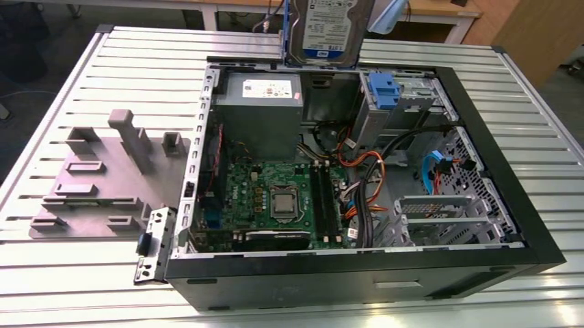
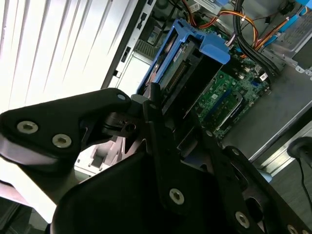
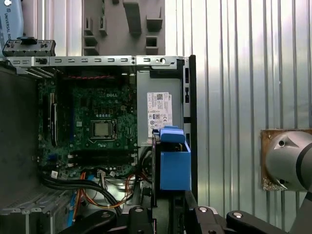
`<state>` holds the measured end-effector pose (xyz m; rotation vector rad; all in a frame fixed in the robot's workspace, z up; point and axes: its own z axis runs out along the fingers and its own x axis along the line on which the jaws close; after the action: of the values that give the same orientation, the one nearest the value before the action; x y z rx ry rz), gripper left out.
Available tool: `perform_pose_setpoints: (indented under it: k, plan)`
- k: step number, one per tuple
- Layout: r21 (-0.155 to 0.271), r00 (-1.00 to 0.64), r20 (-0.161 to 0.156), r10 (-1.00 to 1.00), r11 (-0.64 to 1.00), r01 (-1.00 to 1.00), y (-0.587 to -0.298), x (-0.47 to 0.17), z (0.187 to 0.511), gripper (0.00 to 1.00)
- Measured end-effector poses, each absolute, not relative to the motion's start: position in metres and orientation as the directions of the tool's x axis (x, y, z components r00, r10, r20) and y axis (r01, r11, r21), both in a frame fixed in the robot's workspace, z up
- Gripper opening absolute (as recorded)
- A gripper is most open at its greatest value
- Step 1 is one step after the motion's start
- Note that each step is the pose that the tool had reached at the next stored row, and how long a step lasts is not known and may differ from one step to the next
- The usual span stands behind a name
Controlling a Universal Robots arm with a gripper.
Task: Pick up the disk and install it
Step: 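Pick up the disk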
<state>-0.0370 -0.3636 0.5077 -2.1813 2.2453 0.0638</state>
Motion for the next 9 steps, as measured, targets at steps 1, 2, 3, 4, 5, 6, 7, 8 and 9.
perform_pose_setpoints:
  k: [1, 2, 3, 4, 5, 6, 7, 8, 9]
  plan:
    - [0.022, -0.029, -0.036, -0.999, 0.029, -0.999, -0.365, -0.037, 0.508, 0.35]
    - [0.022, -0.029, -0.036, -0.999, 0.029, -0.999, -0.367, -0.037, 0.508, 0.35]
    - [0.022, -0.029, -0.036, -0.999, 0.029, -0.999, -0.368, -0.037, 0.508, 0.35]
    - [0.022, -0.029, -0.036, -0.999, 0.029, -0.999, -0.37, -0.037, 0.508, 0.35]
    - [0.022, -0.029, -0.036, -0.999, 0.029, -0.999, -0.372, -0.037, 0.508, 0.35]
    - [0.022, -0.029, -0.036, -0.999, 0.029, -0.999, -0.374, -0.037, 0.508, 0.35]
    - [0.022, -0.029, -0.036, -0.999, 0.029, -0.999, -0.375, -0.037, 0.508, 0.35]
    - [0.022, -0.029, -0.036, -0.999, 0.029, -0.999, -0.377, -0.037, 0.508, 0.35]
    - [0.022, -0.029, -0.036, -0.999, 0.029, -0.999, -0.379, -0.037, 0.508, 0.35]
